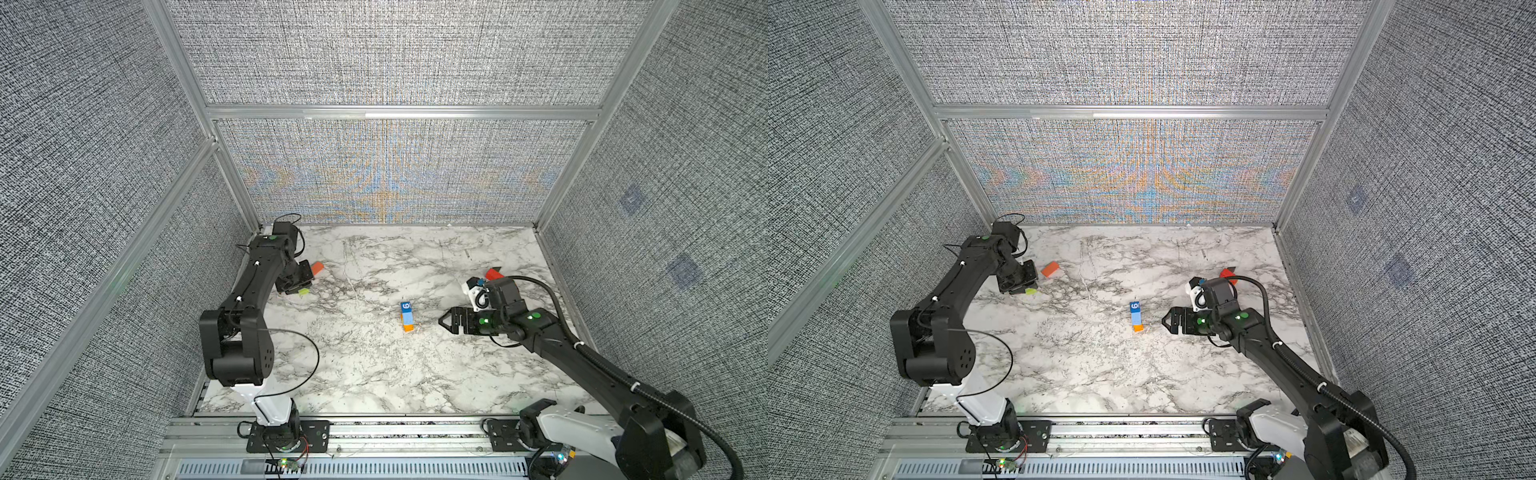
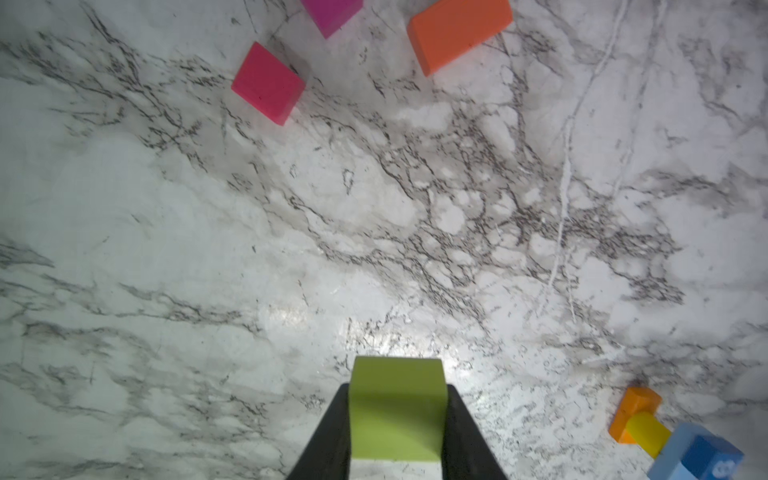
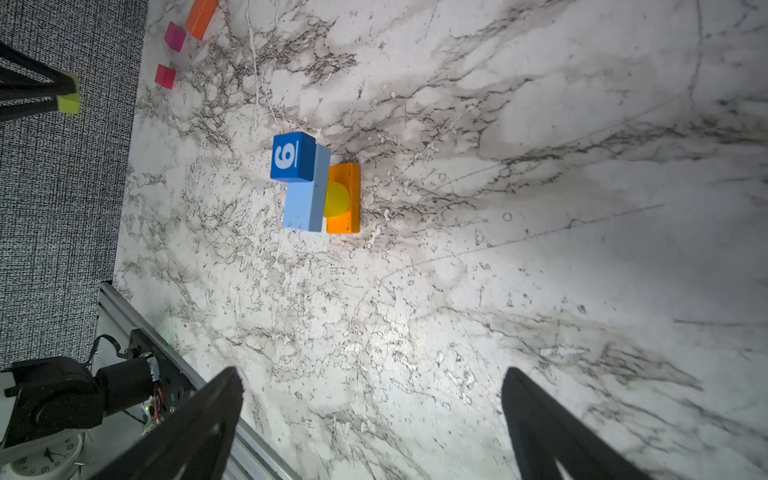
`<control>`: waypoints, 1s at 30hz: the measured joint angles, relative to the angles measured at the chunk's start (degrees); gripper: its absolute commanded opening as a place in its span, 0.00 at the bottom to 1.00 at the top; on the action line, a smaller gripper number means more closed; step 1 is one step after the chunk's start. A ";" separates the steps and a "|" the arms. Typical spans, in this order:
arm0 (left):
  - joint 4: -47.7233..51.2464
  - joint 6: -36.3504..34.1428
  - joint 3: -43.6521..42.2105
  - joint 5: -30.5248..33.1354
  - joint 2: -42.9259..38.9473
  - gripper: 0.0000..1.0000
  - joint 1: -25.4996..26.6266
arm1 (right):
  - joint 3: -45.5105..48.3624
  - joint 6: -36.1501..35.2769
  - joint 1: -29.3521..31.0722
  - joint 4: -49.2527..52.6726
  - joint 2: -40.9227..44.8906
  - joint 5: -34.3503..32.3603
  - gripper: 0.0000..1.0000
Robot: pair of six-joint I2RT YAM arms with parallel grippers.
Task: Build the wood block tower
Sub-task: 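Grasp the lime-green cube with the left gripper and lift it, then carry the lime-green cube with the left gripper toward the stack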
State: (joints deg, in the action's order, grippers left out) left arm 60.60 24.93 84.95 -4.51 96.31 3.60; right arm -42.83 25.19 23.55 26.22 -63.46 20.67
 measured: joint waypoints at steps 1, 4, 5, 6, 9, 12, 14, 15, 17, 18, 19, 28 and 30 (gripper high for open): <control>0.55 0.81 -0.11 -0.07 -1.27 0.31 1.27 | 0.52 0.42 -0.04 0.55 1.07 -0.39 0.99; 1.33 2.32 -0.24 -0.11 -4.15 0.31 5.25 | 1.79 1.62 -0.26 1.90 3.78 -1.86 0.99; 1.62 2.62 -0.35 -0.04 -5.05 0.31 6.84 | 2.10 1.97 -0.26 2.43 4.50 -2.54 0.99; 1.99 3.17 -0.46 0.04 -5.77 0.31 8.22 | 2.34 2.16 -0.31 2.91 5.09 -2.95 0.99; 2.75 5.07 -0.90 0.02 -7.48 0.31 12.74 | 3.23 3.34 -0.31 4.13 6.60 -4.44 0.99; 2.86 7.30 -1.90 0.68 -8.83 0.31 17.07 | 4.07 4.44 -0.44 5.11 7.52 -5.90 0.99; 2.84 8.98 -2.84 1.53 -9.64 0.31 19.96 | 4.35 4.96 -0.63 5.57 7.91 -7.13 0.99; 2.89 9.92 -3.04 1.66 -9.77 0.31 21.29 | 4.35 5.07 -0.68 5.73 8.00 -7.43 0.99; 2.80 11.52 -3.17 2.49 -9.81 0.31 24.52 | 4.44 5.68 -0.96 5.77 8.09 -8.55 0.99; 2.86 12.35 -3.06 2.93 -9.73 0.31 26.21 | 4.48 5.66 -1.09 5.86 8.09 -8.72 0.99; 2.95 13.20 -2.75 3.26 -9.55 0.31 27.82 | 4.59 5.68 -1.27 5.84 8.09 -9.31 0.99; 4.68 20.26 4.79 7.98 -1.92 0.31 40.02 | 7.02 7.21 -3.74 2.62 6.32 -11.39 0.99; 5.42 21.51 6.49 8.90 0.04 0.31 42.05 | 7.13 7.41 -4.15 1.64 5.49 -11.54 0.99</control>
State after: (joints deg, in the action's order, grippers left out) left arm 66.02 46.44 91.44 4.38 96.36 45.65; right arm -35.70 32.60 19.40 27.86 -57.98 9.13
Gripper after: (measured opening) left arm 0.334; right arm 0.992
